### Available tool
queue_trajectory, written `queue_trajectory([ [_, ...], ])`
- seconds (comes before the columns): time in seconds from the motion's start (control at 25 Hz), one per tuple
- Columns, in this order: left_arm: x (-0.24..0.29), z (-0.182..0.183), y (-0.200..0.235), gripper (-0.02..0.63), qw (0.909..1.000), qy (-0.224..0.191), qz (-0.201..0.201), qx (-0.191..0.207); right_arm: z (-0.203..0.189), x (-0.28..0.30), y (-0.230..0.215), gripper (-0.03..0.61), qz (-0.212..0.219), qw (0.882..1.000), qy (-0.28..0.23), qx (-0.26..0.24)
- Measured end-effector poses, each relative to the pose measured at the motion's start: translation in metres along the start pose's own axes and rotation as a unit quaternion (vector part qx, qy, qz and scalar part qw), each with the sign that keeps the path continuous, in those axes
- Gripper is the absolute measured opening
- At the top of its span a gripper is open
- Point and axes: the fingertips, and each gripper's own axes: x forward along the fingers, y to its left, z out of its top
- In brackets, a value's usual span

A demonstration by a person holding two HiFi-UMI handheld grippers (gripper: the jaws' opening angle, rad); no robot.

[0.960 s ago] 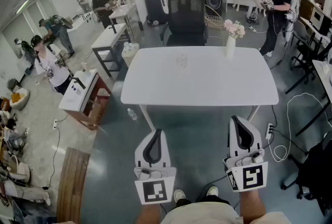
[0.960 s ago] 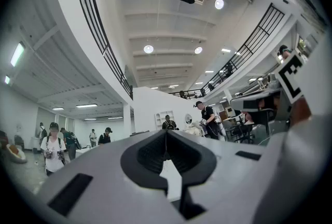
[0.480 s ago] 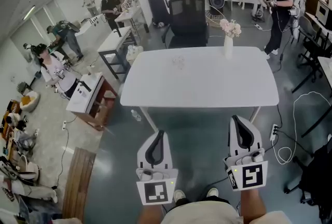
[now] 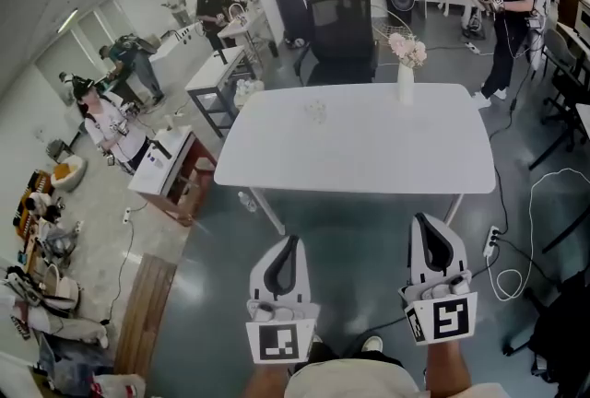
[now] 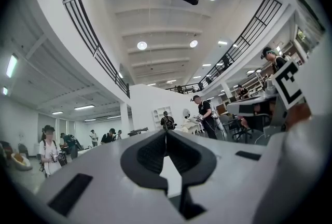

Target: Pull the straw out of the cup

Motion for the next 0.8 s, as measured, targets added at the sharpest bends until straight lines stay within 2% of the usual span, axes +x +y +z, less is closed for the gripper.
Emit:
queue_trajectory([
  [0.2,0.0,-0.008,-0.006,0.006,0.9998,0.017,0.004,-0.006,-0.009,0.003,-0.006,0.0,0.007,1.0,0.014,0.006],
  [0.44,0.029,-0.025,0.005,0.006,0.9996,0.013,0.011,-0.022,-0.024,0.034,-0.01,0.0,0.017,1.0,0.021,-0.006],
  [0.8,0.093,-0.037,0.076,0.006,0.9986,-0.005,0.024,-0.046,-0.016,0.123,0.009,0.0,0.029,0.999,0.013,-0.039],
])
